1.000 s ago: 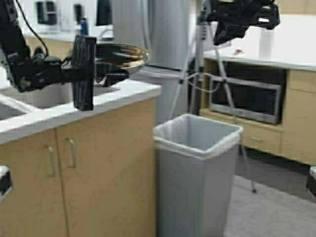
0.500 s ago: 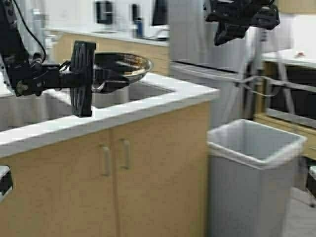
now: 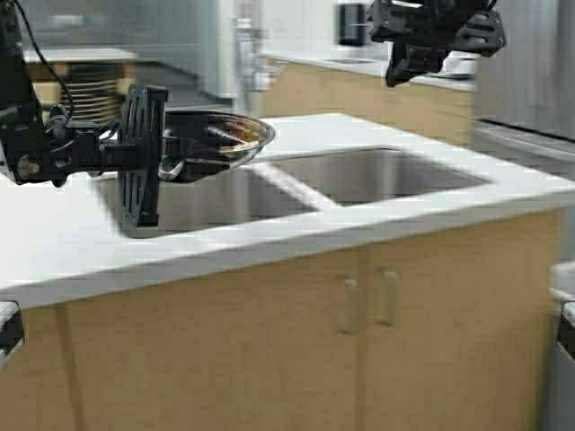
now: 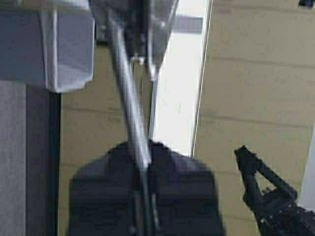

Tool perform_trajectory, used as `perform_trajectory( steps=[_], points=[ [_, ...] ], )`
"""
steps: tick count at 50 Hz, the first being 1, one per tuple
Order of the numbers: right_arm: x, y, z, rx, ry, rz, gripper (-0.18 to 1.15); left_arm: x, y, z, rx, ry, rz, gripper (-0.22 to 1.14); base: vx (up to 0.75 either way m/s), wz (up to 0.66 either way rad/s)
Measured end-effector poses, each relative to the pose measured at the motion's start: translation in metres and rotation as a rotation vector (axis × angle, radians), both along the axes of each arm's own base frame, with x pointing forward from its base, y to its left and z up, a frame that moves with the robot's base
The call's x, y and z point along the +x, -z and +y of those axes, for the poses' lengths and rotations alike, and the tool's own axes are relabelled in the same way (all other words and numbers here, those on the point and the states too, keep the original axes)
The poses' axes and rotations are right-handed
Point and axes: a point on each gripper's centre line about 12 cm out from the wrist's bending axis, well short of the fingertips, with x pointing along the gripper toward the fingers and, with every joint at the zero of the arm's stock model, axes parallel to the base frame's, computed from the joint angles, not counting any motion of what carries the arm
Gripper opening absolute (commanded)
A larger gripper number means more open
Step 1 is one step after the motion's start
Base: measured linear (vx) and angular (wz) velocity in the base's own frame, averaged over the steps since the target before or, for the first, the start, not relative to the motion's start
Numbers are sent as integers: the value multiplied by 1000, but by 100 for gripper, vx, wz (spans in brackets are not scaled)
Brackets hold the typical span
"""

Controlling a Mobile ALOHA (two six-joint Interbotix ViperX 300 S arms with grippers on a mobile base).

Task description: Add oil to the pan and cook the shrimp and serve it

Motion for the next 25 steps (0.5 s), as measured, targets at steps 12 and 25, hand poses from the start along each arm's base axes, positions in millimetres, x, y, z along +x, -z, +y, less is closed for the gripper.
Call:
perform_trajectory(
  steps=[12, 25],
  points=[
    [-2, 0, 3, -2, -12, -3, 6, 3, -1, 3, -3, -17, -5, 3, 8, 45],
    [0, 0, 0, -4, -2, -5, 6, 3, -5, -2, -19, -6, -23, 3, 5, 34]
  ],
)
